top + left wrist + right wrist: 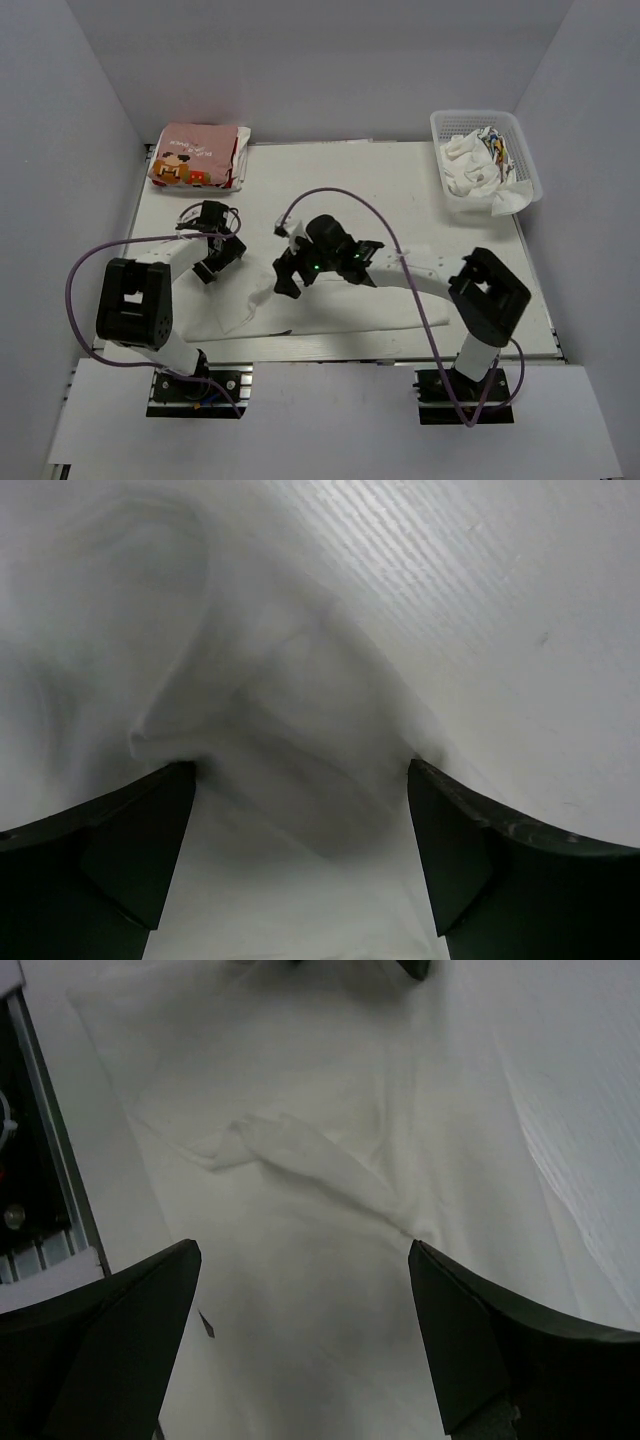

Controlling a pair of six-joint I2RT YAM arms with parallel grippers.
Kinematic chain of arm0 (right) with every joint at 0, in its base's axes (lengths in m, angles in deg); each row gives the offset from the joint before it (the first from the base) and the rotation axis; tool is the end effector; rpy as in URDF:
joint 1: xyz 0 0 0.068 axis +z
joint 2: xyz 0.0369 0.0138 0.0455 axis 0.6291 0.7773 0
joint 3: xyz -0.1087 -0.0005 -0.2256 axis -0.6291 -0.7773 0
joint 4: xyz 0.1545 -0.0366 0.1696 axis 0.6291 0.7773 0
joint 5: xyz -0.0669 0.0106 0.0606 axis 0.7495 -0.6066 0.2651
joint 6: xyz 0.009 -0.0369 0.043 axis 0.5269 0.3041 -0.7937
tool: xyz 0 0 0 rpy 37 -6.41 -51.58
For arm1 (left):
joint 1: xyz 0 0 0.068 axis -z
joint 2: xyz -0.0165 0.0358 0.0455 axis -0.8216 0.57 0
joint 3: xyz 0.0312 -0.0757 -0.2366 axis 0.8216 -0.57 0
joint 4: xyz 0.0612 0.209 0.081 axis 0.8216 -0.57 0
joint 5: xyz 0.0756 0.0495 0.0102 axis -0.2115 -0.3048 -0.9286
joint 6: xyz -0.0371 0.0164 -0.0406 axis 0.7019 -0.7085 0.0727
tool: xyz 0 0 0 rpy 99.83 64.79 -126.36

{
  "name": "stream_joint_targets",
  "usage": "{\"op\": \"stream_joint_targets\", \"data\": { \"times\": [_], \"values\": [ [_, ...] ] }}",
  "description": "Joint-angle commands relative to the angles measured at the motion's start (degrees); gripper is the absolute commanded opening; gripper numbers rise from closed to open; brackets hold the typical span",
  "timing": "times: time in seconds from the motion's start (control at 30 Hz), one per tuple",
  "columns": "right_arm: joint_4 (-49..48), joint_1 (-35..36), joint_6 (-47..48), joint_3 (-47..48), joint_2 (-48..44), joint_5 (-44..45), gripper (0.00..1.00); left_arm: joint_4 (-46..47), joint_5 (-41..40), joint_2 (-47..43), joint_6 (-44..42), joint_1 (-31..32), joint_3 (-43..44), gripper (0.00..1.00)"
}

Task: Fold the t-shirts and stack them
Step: Fold the other side of the tshirt into a rectangle

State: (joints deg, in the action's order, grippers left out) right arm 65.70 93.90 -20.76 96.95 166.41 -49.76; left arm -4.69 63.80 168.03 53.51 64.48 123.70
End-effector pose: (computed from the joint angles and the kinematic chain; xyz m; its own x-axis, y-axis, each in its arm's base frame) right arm 0.1959 0.2975 0.2218 -0.3724 -0.3693 -0.8515 -0.8887 0.4063 0.2124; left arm 0.2544 -0.0306 0.1608 -0.6538 -0.6439 -0.3973 -0.6682 0.7377 -0.0961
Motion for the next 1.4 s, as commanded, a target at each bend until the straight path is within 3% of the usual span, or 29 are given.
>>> {"op": "stream_joint_targets", "data": {
  "times": [0.0,0.17,0.4,0.53,0.63,0.73,0.9,1.0,1.07,1.13,1.17,1.27,1.37],
  "values": [
    [-4.0,1.4,9.4,7.8,5.5,-4.7,0.90,7.2,3.2,0.8,-0.4,-1.5,-1.4,0.96],
    [-10.2,4.3,12.3,11.1,11.0,-3.7,0.90,7.2,3.2,3.0,-1.6,-2.6,-1.4,0.94],
    [-9.2,6.7,11.5,19.9,20.3,-7.4,0.90,8.7,3.9,1.8,-2.9,-3.2,-4.1,0.93],
    [-12.2,8.0,9.7,17.2,22.5,-5.2,0.90,8.2,4.3,1.8,-4.0,-3.7,-4.1,0.93],
    [-14.1,7.8,7.6,13.8,22.7,-4.4,0.90,11.4,6.8,1.2,-4.0,-3.7,-4.8,0.86],
    [-12.4,8.1,6.9,7.4,19.9,-2.9,0.90,11.4,6.8,1.8,-4.5,-3.7,-4.8,0.86],
    [-13.0,8.5,2.8,-9.4,0.1,2.7,0.90,9.3,2.9,1.8,-5.5,-3.7,-2.3,0.86],
    [-13.5,8.0,0.5,-21.8,-17.3,8.8,0.90,8.0,1.7,1.8,-6.1,-3.7,-0.7,0.88],
    [-12.3,8.2,-2.3,-25.1,-21.7,13.3,0.90,7.3,1.7,1.1,-6.1,-3.7,0.0,0.90],
    [-10.6,7.8,-4.9,-27.4,-27.8,24.4,0.90,7.3,2.5,-0.8,-6.1,-3.7,0.8,0.93],
    [-8.8,7.7,-6.4,-27.9,-28.8,27.5,0.90,7.3,3.2,-1.6,-6.9,-3.7,1.3,0.98],
    [-0.4,5.9,-14.4,-25.7,-30.3,49.5,0.90,5.7,6.2,-4.4,-8.2,-3.1,3.4,1.00],
    [11.3,1.2,-24.9,-21.9,-28.2,57.0,0.90,4.0,10.9,-7.2,-8.8,-2.5,2.7,1.00]
  ]
}}
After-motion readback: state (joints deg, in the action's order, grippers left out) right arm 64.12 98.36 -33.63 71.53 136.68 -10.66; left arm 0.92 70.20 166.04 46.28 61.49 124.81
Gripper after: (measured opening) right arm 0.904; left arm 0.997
